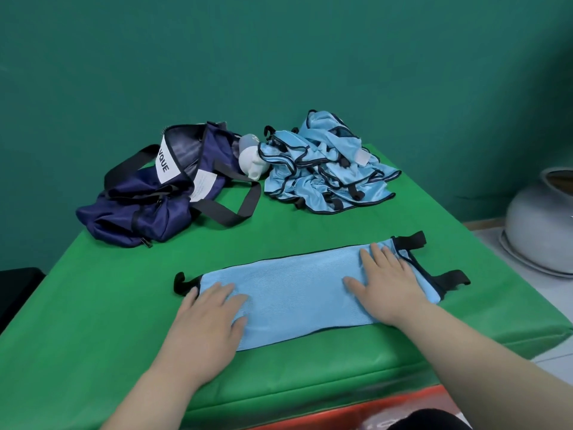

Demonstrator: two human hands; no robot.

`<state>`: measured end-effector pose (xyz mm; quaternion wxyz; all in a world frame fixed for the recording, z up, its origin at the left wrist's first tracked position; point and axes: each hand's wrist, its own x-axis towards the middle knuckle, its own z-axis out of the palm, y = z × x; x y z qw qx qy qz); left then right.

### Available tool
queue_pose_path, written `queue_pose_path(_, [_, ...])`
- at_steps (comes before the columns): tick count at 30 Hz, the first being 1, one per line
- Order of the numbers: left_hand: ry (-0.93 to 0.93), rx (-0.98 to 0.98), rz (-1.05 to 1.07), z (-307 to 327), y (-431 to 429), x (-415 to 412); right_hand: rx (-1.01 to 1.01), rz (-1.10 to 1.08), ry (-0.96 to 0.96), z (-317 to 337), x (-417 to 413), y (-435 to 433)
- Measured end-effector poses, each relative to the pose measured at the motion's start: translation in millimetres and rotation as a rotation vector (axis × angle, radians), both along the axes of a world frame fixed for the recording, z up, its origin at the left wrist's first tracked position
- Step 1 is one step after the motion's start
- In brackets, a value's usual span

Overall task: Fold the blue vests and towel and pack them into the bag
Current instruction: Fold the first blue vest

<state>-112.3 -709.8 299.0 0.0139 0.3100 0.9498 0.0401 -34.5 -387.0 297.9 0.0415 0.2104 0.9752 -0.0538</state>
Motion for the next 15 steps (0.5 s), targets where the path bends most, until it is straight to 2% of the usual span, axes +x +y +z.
queue_pose_path(4, [-0.015,0.044,0.016,-4.7,-25.2,-4.3,-0.008,-0.008,-0.031,1.0,-0.5,0.6])
queue_pose_path(7, [-0.077,0.159,-0.032,-4.0,-40.2,-5.8,0.005,-0.047,0.058,9.4,-1.3,-18.9])
queue_pose_path(9, [-0.125,0.213,-0.059,-2.9,-44.4,-7.3,0.037,0.037,0.148,18.9,-7.3,-51.5])
queue_pose_path(11, [-0.141,0.243,-0.075,-2.5,-44.6,-8.6,-0.066,0.170,0.209,26.4,-21.8,-92.5])
queue_pose_path(13, [-0.161,0.288,-0.060,-0.9,-44.3,-9.6,-0.200,0.240,0.192,26.7,-37.4,-130.8])
queue_pose_path(15, [-0.175,0.328,-0.057,0.1,-45.4,-10.1,-0.182,0.310,0.169,16.0,-49.7,-154.8])
